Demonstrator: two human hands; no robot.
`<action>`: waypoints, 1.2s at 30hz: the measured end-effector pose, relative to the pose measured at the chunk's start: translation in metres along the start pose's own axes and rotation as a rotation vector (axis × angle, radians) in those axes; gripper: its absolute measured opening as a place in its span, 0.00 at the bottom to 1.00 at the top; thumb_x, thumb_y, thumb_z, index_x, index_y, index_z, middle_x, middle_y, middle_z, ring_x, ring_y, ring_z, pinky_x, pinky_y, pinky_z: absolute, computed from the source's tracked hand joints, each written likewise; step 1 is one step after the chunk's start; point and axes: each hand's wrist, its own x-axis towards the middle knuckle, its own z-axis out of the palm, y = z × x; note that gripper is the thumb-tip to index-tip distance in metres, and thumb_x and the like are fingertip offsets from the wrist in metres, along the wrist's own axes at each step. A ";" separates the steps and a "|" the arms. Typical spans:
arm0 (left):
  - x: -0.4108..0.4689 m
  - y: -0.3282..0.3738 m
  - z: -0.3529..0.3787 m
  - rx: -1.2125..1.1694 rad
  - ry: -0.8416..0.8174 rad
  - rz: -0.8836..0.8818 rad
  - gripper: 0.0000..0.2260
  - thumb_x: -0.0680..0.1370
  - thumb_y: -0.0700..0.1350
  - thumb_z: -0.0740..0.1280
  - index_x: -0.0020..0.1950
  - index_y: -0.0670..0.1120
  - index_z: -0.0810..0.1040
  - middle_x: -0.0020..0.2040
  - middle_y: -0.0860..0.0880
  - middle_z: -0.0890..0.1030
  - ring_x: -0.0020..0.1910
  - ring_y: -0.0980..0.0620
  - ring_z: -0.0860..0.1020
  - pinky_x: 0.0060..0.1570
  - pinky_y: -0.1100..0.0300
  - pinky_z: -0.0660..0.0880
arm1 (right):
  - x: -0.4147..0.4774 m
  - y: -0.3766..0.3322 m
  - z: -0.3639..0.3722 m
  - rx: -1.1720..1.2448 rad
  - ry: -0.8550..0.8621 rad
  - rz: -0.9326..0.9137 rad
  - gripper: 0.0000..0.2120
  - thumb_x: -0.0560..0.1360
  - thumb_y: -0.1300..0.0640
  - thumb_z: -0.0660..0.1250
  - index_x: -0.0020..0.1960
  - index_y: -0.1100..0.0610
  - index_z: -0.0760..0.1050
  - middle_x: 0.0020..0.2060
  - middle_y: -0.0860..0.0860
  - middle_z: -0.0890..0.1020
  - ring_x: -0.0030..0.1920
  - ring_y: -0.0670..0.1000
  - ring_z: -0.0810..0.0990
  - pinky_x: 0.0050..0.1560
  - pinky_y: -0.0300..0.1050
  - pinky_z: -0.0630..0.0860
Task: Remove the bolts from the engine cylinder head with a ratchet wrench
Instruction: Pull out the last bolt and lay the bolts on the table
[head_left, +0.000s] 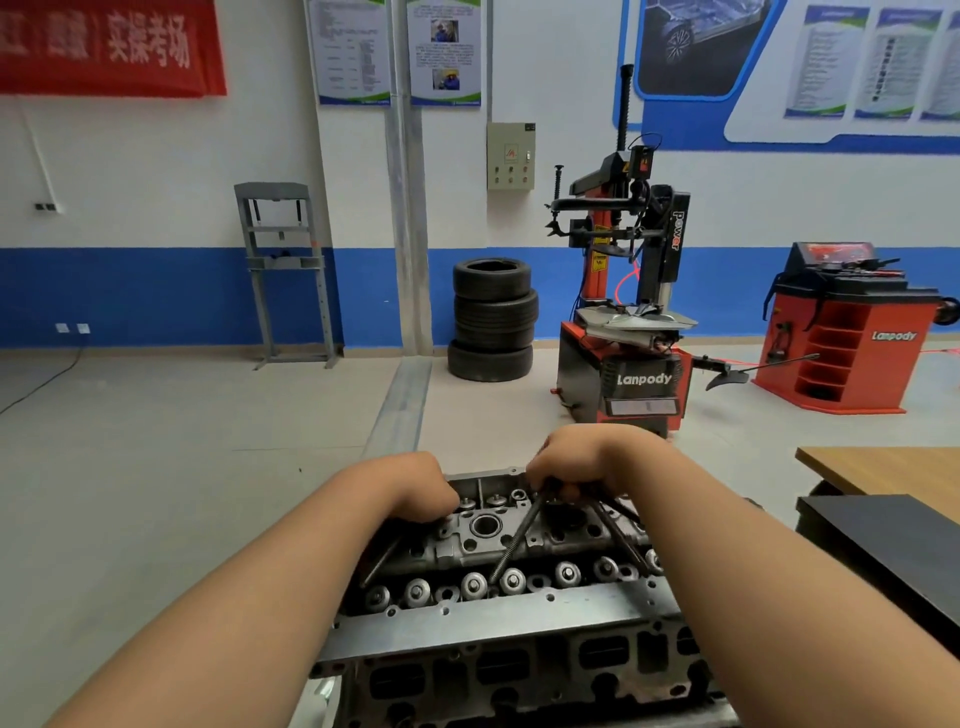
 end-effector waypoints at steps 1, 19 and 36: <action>0.002 -0.001 -0.001 -0.042 -0.009 -0.003 0.09 0.74 0.49 0.63 0.43 0.45 0.77 0.48 0.42 0.81 0.46 0.44 0.79 0.40 0.59 0.70 | 0.003 -0.003 0.003 -0.016 -0.013 0.035 0.07 0.69 0.57 0.66 0.35 0.59 0.75 0.22 0.52 0.72 0.23 0.52 0.68 0.28 0.38 0.66; -0.035 0.046 -0.048 -1.108 0.520 0.400 0.13 0.75 0.56 0.69 0.37 0.48 0.77 0.32 0.55 0.75 0.33 0.58 0.72 0.41 0.57 0.69 | -0.070 -0.030 -0.051 0.210 0.043 -0.319 0.04 0.73 0.64 0.64 0.46 0.60 0.76 0.23 0.47 0.73 0.22 0.44 0.68 0.24 0.38 0.67; -0.150 0.410 0.093 -1.842 -0.374 0.132 0.12 0.80 0.48 0.61 0.41 0.44 0.76 0.33 0.43 0.79 0.31 0.50 0.79 0.29 0.63 0.76 | -0.249 0.222 -0.036 0.410 1.212 0.132 0.12 0.73 0.54 0.63 0.34 0.58 0.75 0.31 0.53 0.78 0.38 0.56 0.76 0.33 0.44 0.65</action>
